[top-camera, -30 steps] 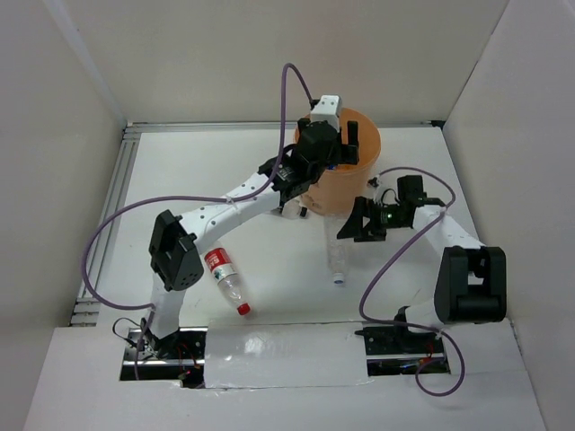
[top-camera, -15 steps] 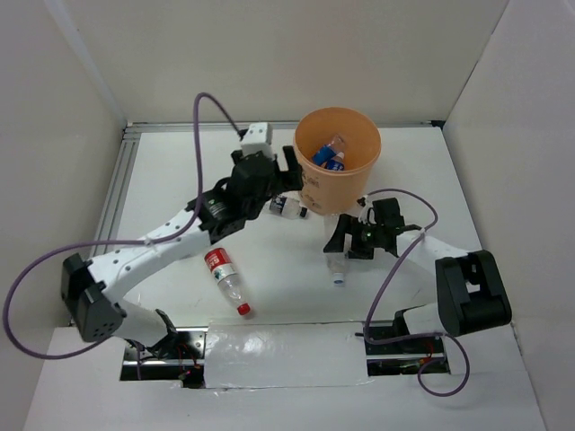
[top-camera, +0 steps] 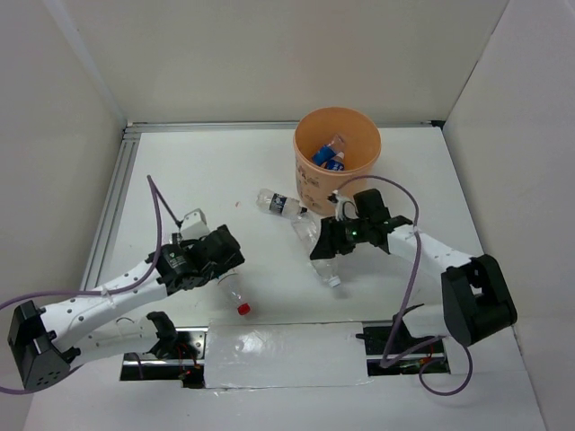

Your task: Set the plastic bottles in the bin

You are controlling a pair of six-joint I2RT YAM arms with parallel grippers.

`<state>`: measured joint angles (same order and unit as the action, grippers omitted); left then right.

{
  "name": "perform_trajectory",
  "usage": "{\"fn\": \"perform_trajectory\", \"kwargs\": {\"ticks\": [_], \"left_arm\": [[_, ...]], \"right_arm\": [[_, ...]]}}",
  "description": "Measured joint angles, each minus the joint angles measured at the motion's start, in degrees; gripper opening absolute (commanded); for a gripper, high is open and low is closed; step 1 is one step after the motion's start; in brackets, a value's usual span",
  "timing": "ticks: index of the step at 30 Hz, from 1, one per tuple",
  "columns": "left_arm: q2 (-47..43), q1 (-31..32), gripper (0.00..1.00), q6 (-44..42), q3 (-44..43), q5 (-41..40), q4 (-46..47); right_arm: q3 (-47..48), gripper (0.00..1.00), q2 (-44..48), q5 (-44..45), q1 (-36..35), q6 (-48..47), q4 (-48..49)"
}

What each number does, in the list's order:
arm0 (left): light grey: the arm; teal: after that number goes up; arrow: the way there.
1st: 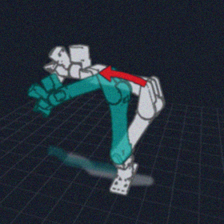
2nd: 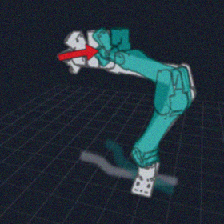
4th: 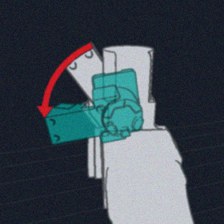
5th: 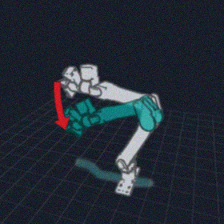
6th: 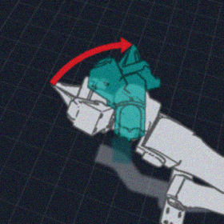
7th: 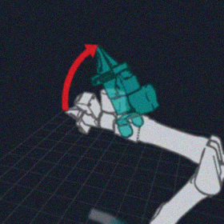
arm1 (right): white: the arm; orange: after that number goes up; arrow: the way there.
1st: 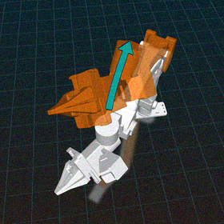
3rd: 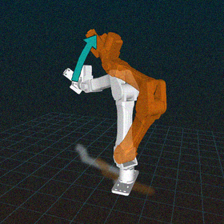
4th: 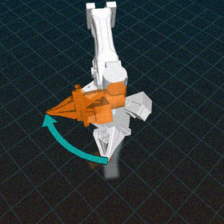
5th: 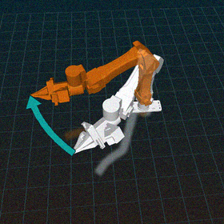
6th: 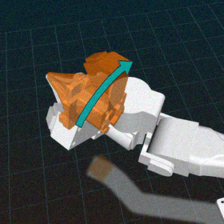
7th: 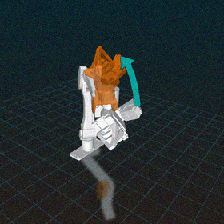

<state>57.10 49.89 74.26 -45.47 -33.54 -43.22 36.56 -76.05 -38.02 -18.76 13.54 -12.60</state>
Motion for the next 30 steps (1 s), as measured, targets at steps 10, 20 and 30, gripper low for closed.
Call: {"fn": "perform_trajectory", "kwargs": {"ticks": [10, 20, 30], "left_arm": [[3.52, 2.51, 1.0, 10.19, 5.05, 2.38, -5.64], [7.08, 2.97, 1.0, 8.68, 5.44, 2.38, 0.13], [15.89, 2.99, 0.99, 6.99, 8.35, 3.63, 5.38]], "right_arm": [[29.75, 0.35, -2.95, -14.53, -8.52, -28.0, -14.47], [57.42, 0.36, -12.74, -9.18, 1.07, -26.36, -4.17], [59.28, 1.0, -22.58, -2.64, 9.4, -29.22, -0.83]]}}
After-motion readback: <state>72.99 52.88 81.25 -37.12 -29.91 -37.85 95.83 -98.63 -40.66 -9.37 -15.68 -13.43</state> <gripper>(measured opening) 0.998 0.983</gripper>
